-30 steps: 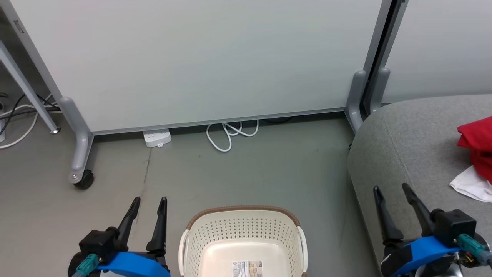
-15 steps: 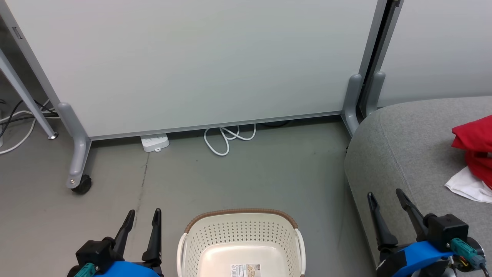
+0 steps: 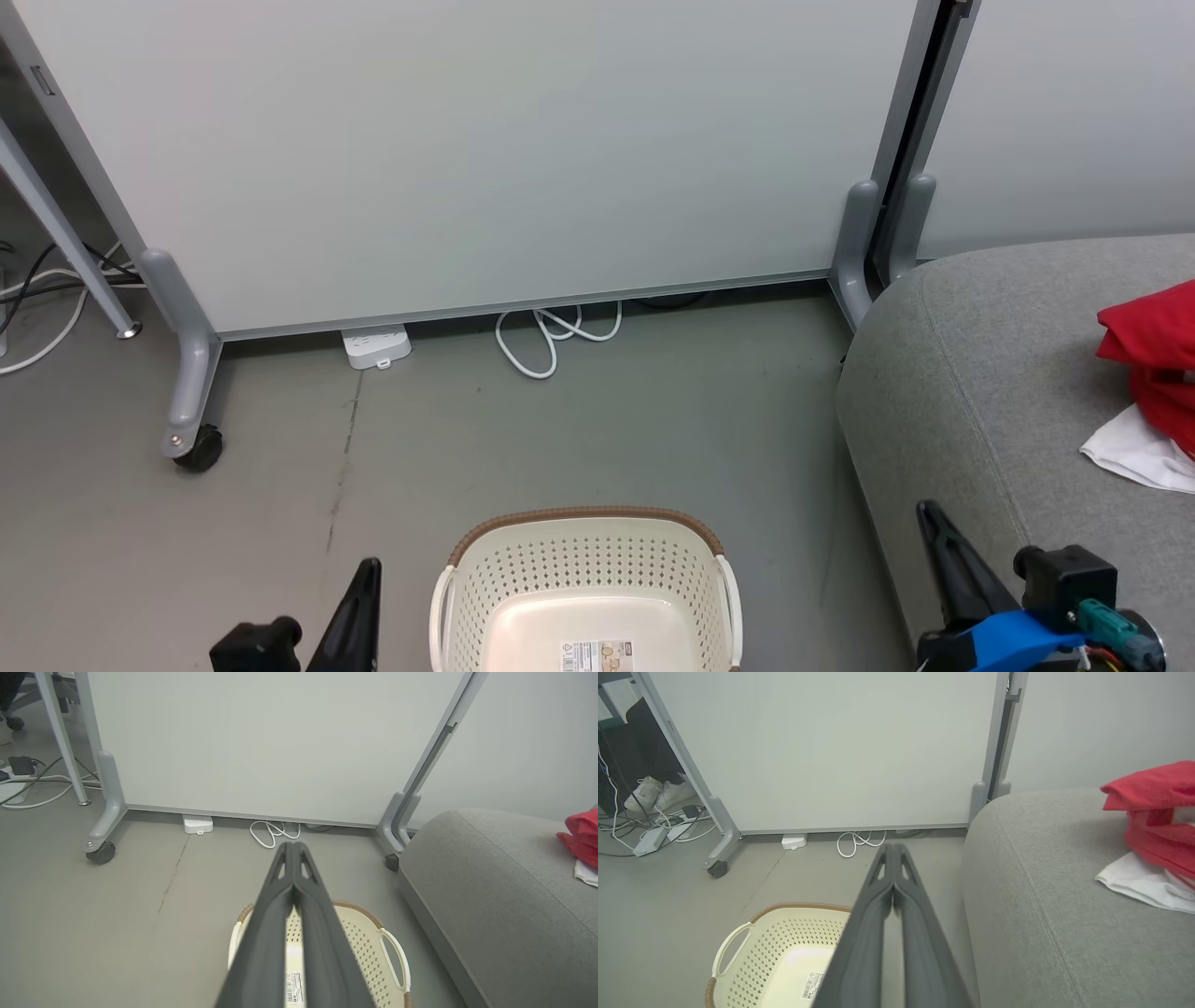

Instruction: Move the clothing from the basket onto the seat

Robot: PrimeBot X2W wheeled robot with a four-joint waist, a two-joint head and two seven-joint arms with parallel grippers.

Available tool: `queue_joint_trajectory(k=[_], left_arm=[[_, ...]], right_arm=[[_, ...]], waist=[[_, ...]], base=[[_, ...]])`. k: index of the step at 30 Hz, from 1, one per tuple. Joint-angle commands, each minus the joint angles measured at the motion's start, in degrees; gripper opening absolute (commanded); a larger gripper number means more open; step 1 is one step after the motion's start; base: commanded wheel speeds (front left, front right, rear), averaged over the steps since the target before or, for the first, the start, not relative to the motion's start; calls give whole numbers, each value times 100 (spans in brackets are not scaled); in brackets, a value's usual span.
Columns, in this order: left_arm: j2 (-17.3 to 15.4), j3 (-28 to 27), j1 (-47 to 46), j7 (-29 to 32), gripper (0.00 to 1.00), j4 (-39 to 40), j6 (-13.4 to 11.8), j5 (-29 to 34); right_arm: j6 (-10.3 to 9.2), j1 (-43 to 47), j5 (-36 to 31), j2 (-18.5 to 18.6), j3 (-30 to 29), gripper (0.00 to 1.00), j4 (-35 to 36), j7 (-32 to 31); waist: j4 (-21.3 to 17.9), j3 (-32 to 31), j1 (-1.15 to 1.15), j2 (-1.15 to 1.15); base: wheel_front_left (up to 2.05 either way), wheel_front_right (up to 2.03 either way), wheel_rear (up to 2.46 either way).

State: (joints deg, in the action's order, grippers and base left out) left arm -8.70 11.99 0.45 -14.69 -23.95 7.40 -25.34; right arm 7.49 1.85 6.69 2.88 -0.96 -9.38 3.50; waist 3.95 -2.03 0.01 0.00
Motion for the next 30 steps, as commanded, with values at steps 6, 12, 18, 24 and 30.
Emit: queue_joint_trajectory(k=[6, 12, 18, 24, 30], left_arm=[[58, 2, 194, 7, 0, -248, 0, -5], [102, -130, 154, 155, 0, -198, 1, -484], [140, -274, 77, 319, 0, -93, 1, -1013], [176, -409, 6, 473, 0, 5, 2, -1506], [210, -539, -62, 617, 0, 95, 3, -1964]], right_arm=[[0, 91, 8, -15, 7, 0, -300, -25], [0, 32, 615, -17, -36, 0, -362, -102], [0, -44, 1290, -15, -79, 0, -366, -178], [0, -116, 1917, -13, -120, 0, -370, -247], [0, -185, 2504, -11, -159, 0, -375, -314]], waist=[[-1, 0, 0, 0], [-17, 9, 0, 0], [-36, 20, 0, 0], [-55, 31, 0, 0], [-74, 41, 0, 0]], base=[[0, 0, 0], [0, 0, 0], [0, 0, 0], [0, 0, 0], [0, 0, 0]])
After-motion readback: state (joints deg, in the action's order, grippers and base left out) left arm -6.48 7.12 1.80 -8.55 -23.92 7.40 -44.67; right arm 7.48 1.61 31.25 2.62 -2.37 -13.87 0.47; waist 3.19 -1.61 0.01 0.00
